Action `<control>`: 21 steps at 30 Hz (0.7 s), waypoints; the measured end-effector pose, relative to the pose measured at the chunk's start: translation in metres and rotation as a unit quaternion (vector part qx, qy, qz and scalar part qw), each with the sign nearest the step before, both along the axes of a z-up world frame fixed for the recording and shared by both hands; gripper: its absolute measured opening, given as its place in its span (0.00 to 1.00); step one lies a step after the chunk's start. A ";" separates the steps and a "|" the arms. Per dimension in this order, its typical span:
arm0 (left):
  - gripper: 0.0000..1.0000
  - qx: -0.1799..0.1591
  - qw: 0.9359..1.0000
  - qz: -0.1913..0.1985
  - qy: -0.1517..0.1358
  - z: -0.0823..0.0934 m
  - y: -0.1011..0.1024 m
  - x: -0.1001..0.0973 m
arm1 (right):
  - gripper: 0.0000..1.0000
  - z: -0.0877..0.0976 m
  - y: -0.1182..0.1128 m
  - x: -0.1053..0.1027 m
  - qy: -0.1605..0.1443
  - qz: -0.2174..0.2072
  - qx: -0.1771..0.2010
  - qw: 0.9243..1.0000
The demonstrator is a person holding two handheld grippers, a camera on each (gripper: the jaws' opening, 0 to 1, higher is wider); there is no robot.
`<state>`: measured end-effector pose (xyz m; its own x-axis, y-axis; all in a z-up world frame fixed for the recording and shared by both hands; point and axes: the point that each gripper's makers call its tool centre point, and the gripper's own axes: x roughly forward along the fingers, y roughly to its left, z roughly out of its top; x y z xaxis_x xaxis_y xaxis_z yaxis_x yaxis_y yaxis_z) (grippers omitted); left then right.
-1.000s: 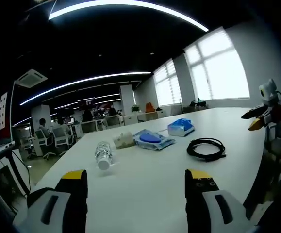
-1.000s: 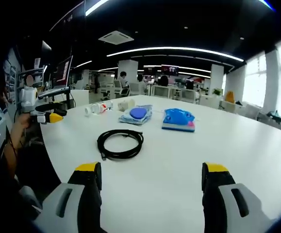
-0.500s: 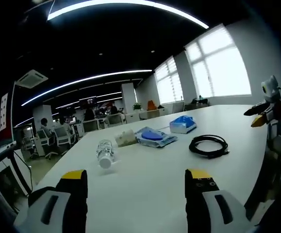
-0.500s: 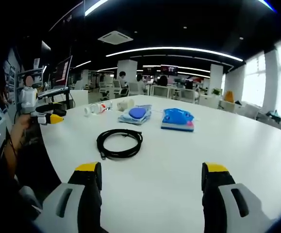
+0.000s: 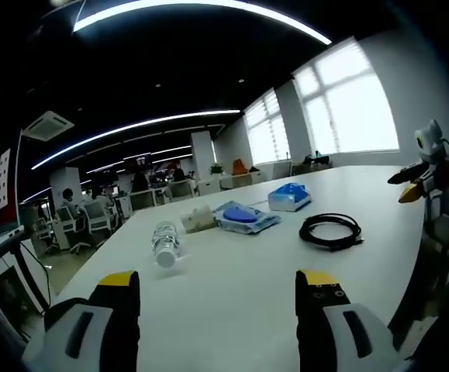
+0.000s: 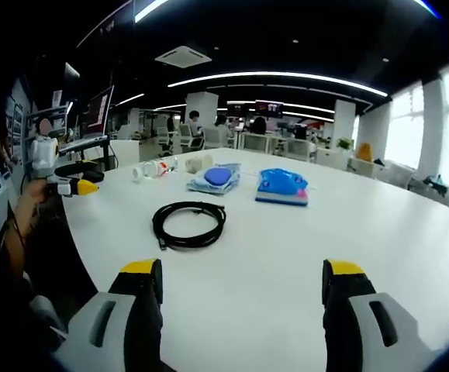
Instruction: Arrange the tabletop items into an orderly group along one side of the table until the central work area is clear of visible clutter.
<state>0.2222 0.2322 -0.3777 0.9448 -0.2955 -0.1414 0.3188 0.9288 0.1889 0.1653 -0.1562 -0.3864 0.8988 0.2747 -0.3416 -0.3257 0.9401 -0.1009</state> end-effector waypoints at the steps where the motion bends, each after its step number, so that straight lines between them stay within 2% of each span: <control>1: 0.82 -0.001 1.000 -0.001 0.000 0.000 0.000 0.000 | 0.81 0.000 -0.001 0.000 -0.001 -0.003 0.003 1.000; 7: 0.82 -0.003 1.000 -0.004 -0.005 0.004 0.000 0.001 | 0.81 0.001 -0.002 0.000 -0.009 -0.007 0.011 1.000; 21: 0.82 0.001 1.000 -0.011 -0.002 0.003 -0.001 0.002 | 0.82 -0.005 -0.007 0.000 0.006 -0.020 0.008 1.000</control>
